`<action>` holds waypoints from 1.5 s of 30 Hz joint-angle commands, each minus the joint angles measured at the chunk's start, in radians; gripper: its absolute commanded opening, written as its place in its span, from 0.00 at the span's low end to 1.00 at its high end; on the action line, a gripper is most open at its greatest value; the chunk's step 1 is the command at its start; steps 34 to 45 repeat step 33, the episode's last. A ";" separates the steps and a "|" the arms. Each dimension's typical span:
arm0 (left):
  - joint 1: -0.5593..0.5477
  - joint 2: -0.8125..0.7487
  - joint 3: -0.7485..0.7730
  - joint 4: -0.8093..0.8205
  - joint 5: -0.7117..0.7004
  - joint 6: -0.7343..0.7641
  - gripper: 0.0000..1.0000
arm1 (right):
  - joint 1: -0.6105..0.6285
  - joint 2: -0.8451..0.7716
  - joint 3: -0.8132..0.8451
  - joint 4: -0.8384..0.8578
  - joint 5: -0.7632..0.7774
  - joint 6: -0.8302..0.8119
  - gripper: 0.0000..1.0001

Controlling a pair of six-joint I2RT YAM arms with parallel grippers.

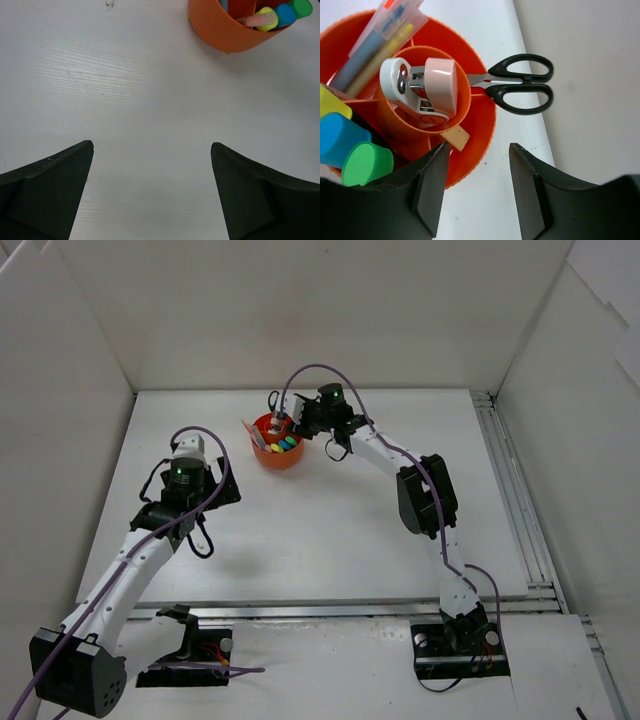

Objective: Sort the stationery into containers
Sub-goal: Place the stationery in the storage box, then reset both arms

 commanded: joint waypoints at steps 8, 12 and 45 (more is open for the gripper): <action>0.014 -0.063 0.084 -0.022 -0.027 -0.046 1.00 | 0.000 -0.410 -0.230 0.281 0.178 0.331 0.64; 0.014 -0.108 0.060 -0.051 -0.019 -0.072 1.00 | -0.019 -0.625 -0.428 0.288 0.445 0.617 0.98; 0.014 -0.352 -0.098 -0.068 0.001 -0.127 0.99 | -0.059 -1.414 -1.249 -0.139 0.897 1.253 0.98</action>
